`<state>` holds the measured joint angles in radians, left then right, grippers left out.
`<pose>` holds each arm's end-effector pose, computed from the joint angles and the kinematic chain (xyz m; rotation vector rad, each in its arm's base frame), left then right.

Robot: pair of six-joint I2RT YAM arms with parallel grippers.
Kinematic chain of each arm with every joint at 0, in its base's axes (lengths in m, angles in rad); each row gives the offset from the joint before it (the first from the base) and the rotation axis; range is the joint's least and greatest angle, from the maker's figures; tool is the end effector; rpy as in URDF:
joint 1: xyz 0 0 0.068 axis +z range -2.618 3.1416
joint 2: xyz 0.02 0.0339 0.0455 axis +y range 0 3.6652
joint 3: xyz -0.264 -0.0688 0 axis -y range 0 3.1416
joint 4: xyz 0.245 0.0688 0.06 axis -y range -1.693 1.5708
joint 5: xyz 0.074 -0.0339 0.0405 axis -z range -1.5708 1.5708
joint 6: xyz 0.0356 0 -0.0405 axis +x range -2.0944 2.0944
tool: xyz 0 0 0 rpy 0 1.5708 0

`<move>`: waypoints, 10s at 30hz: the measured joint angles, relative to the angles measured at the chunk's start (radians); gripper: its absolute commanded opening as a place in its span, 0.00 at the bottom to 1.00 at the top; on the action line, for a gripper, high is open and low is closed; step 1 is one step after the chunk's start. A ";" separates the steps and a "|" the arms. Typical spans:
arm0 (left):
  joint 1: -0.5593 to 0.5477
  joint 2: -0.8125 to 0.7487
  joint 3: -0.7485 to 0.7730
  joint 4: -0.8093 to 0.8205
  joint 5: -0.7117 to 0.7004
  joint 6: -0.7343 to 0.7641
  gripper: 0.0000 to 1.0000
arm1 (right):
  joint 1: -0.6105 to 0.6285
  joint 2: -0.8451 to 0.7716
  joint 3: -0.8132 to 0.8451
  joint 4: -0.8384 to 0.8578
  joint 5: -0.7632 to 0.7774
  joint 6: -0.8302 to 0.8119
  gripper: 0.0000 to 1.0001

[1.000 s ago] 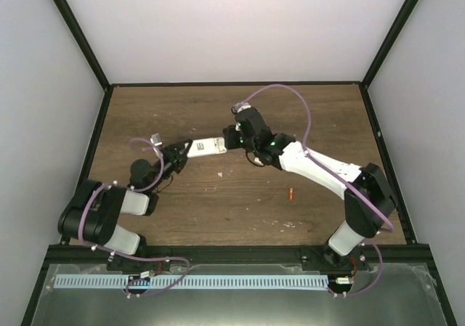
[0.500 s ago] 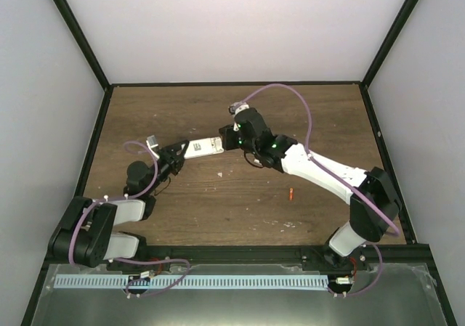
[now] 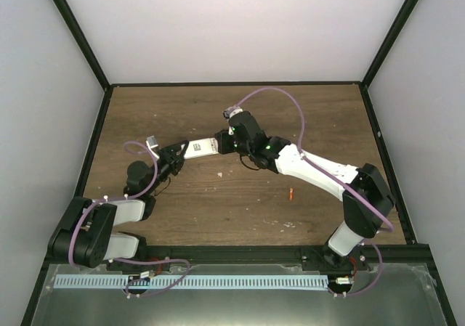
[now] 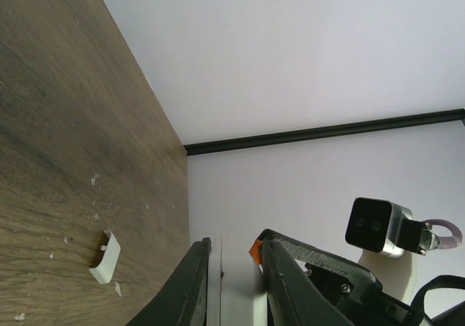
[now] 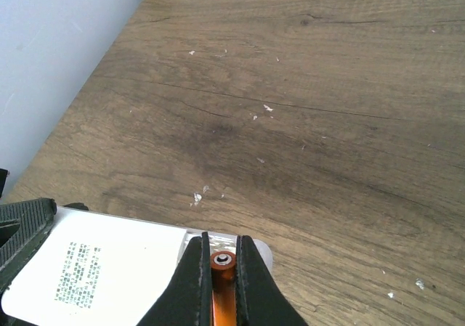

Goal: Load the batteries into the remote control

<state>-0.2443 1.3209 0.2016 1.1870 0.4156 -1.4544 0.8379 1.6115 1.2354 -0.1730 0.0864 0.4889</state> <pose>0.2119 -0.0676 0.1822 -0.6580 1.6325 -1.6187 0.2525 0.2759 0.2860 -0.3289 2.1724 0.6833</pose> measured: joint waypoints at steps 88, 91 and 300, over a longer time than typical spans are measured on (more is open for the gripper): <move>-0.005 0.098 -0.002 0.170 -0.041 0.011 0.00 | 0.003 0.042 0.079 -0.087 0.000 -0.057 0.30; -0.005 0.098 -0.002 0.178 -0.037 0.011 0.00 | 0.003 0.028 0.081 -0.090 0.005 -0.048 0.37; -0.009 0.090 -0.003 0.322 -0.061 -0.083 0.00 | -0.172 -0.075 -0.153 0.172 -0.632 0.336 0.40</move>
<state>-0.2531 1.4113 0.1986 1.5093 0.3546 -1.5375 0.6662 1.5364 1.0828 -0.0006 -0.5453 0.8249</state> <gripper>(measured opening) 0.170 0.300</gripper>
